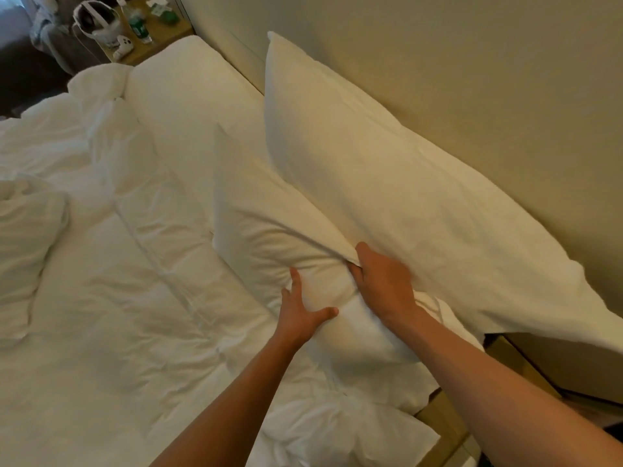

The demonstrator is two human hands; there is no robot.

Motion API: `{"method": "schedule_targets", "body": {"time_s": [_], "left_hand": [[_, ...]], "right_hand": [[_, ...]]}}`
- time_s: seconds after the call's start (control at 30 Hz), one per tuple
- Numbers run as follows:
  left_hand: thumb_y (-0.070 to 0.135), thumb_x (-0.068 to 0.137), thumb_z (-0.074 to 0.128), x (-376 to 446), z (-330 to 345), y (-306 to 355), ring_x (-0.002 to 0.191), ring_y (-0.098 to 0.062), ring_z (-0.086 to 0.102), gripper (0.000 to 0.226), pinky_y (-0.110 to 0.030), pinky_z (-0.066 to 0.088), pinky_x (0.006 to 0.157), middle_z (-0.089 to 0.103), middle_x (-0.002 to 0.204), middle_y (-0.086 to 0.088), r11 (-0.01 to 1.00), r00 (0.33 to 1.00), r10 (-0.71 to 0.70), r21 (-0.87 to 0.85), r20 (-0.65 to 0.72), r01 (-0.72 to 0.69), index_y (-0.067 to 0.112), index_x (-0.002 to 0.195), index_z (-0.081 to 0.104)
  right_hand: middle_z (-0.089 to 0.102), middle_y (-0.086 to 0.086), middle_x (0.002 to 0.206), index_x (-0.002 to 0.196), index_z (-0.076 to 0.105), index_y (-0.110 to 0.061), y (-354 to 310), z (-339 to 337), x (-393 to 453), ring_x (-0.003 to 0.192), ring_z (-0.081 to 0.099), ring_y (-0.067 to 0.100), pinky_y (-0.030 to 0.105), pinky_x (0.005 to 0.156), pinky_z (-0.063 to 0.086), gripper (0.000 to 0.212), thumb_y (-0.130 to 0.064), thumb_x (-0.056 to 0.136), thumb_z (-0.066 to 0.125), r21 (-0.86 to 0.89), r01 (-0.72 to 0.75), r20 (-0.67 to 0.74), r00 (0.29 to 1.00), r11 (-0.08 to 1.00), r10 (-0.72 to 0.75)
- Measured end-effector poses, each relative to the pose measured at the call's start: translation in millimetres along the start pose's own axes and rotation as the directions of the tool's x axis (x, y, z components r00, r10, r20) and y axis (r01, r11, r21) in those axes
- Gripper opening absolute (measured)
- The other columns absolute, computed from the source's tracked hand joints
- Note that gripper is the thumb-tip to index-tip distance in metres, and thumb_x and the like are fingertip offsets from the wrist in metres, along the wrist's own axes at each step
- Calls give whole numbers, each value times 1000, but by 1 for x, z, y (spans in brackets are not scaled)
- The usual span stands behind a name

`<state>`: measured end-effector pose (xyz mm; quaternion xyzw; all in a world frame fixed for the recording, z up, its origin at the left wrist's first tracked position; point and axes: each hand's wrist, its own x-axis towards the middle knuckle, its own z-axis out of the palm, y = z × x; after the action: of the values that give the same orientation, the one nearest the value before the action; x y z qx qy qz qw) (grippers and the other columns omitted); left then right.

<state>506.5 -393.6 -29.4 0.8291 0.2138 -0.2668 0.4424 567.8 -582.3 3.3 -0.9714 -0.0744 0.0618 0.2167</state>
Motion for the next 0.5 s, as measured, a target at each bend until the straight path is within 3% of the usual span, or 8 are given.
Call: {"method": "schedule_targets", "body": {"time_s": [0.17, 0.33, 0.4, 0.5], "left_hand": [[55, 72, 84, -10, -2, 0, 153, -28, 25, 130, -46, 33, 121, 16, 170, -5, 999, 999, -43, -7, -31, 43, 36, 162, -9], [56, 76, 80, -27, 4, 13, 152, -27, 28, 121, -42, 32, 120, 21, 168, -4, 997, 998, -67, -28, -13, 67, 32, 163, 0], [56, 76, 80, -35, 5, 15, 152, -27, 29, 117, -42, 33, 119, 22, 168, -2, 994, 996, -84, -62, 9, 85, 32, 163, 5], [53, 78, 80, -56, 0, 11, 150, -25, 33, 105, -44, 36, 120, 28, 167, -2, 981, 994, -101, -163, 32, 105, 32, 162, 20]], "right_hand": [[68, 7, 90, 101, 49, -15, -7, -2, 5, 76, 65, 33, 35, 58, 35, 36, -50, 106, 44, -41, -35, 42, 998, 999, 37], [69, 9, 103, 111, 54, -13, -6, -13, -4, 88, 66, 33, 37, 64, 42, 35, -47, 104, 51, -56, -27, 65, 997, 998, 31], [67, 10, 116, 124, 56, -13, -7, -19, -11, 100, 66, 33, 40, 75, 50, 36, -41, 102, 57, -77, -23, 64, 998, 997, 28], [60, 13, 132, 145, 50, -12, -9, -26, -26, 116, 60, 34, 41, 93, 51, 53, -31, 97, 64, -152, 39, 42, 999, 988, -33]]}}
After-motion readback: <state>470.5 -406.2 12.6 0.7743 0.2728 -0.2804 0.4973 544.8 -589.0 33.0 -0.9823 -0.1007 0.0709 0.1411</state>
